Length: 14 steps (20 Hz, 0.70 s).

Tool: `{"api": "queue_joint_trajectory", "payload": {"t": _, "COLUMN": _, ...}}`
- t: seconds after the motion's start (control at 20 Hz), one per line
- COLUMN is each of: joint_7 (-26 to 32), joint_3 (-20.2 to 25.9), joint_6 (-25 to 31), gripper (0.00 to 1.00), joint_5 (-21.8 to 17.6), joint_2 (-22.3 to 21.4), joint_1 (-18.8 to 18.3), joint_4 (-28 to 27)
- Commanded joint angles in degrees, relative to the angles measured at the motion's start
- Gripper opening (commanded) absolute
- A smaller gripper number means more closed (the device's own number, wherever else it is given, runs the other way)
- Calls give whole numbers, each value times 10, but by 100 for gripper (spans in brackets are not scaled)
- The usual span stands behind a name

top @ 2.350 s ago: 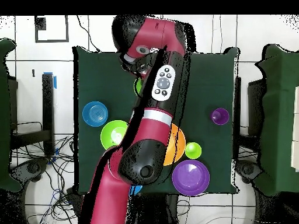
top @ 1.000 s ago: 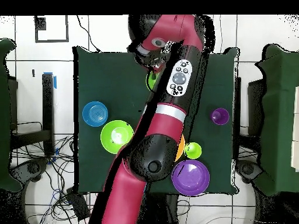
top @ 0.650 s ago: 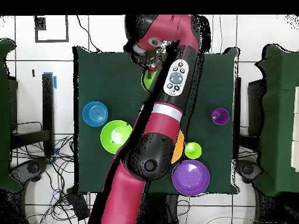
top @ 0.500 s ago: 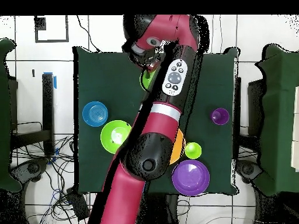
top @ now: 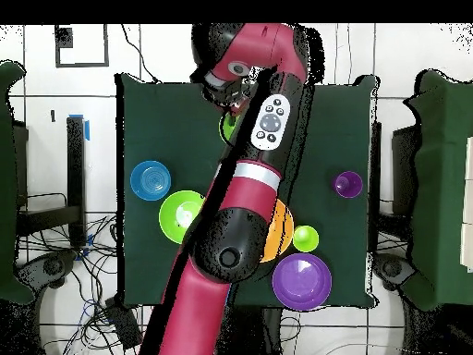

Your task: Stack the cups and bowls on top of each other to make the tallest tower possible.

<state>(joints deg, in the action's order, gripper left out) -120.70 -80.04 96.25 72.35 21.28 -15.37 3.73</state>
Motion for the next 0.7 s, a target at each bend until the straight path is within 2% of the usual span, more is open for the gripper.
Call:
{"api": "queue_joint_trajectory", "payload": {"t": 0.05, "joint_7": 66, "joint_3": -22, "joint_6": -54, "gripper": 0, "joint_5": -10, "joint_2": 11, "joint_1": 0, "joint_4": -12}}
{"api": "queue_joint_trajectory", "payload": {"t": 0.7, "joint_7": 77, "joint_3": -25, "joint_6": -41, "gripper": 0, "joint_5": -20, "joint_2": 8, "joint_1": -1, "joint_4": -8}}
